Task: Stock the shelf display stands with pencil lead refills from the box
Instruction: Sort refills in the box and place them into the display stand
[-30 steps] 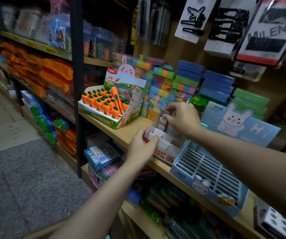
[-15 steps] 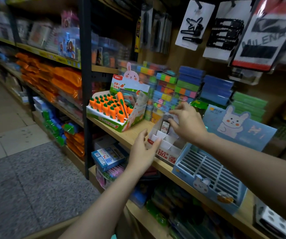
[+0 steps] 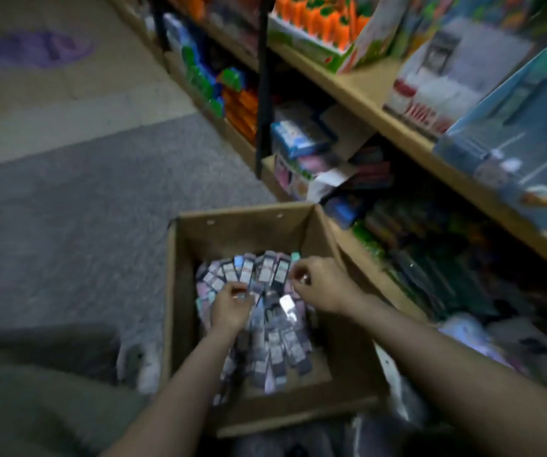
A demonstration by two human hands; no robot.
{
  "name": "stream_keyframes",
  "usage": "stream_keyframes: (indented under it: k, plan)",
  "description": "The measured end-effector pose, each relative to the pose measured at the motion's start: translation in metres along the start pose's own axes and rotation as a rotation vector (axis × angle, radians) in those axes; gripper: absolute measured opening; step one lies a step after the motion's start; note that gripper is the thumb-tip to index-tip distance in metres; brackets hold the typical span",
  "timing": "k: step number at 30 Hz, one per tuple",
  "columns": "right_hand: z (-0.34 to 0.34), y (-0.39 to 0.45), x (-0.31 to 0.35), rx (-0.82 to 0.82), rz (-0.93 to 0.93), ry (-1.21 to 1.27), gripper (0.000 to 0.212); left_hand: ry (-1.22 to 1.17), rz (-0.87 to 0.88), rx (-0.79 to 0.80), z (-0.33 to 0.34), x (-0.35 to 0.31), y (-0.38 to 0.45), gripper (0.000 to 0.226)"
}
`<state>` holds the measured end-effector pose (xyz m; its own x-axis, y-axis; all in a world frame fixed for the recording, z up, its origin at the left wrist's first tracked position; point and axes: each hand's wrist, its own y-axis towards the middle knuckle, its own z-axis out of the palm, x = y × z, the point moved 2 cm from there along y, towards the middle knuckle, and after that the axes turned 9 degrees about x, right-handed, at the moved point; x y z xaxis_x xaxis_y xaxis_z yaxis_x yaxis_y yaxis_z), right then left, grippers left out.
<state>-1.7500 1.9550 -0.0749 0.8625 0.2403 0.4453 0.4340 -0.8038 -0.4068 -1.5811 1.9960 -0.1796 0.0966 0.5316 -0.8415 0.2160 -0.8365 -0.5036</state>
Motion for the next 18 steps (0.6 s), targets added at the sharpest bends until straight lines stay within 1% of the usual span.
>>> stream_keyframes:
  k: [1,3,4,6,8,11,15,18]
  plan:
    - [0.022,0.007,-0.012,0.039,0.078,0.067,0.019,0.02,-0.057,0.008,-0.006,0.019,-0.001,0.01]
    - [0.061,0.018,-0.037,0.083,0.215,0.142,0.023,0.089,-0.196,0.013,-0.012,0.047,-0.002,0.018]
    - [0.076,0.025,-0.046,0.096,0.261,0.165,0.026,0.125,-0.232,0.006,-0.012,0.057,-0.002,0.009]
    - [0.101,0.038,-0.058,0.1,0.299,0.195,0.032,0.153,-0.289,-0.025,-0.009,0.074,0.001,0.023]
    - [0.118,0.051,-0.063,0.09,0.309,0.217,0.034,0.173,-0.291,-0.04,-0.006,0.08,0.002,0.029]
    - [0.135,0.067,-0.066,0.086,0.293,0.243,0.029,0.186,-0.311,-0.067,-0.003,0.088,0.01,0.032]
    - [0.147,0.081,-0.066,0.118,0.235,0.223,0.027,0.253,-0.263,-0.114,-0.001,0.093,0.017,0.033]
    - [0.151,0.086,-0.066,0.069,0.19,0.285,0.024,0.295,-0.262,-0.145,0.003,0.097,0.021,0.042]
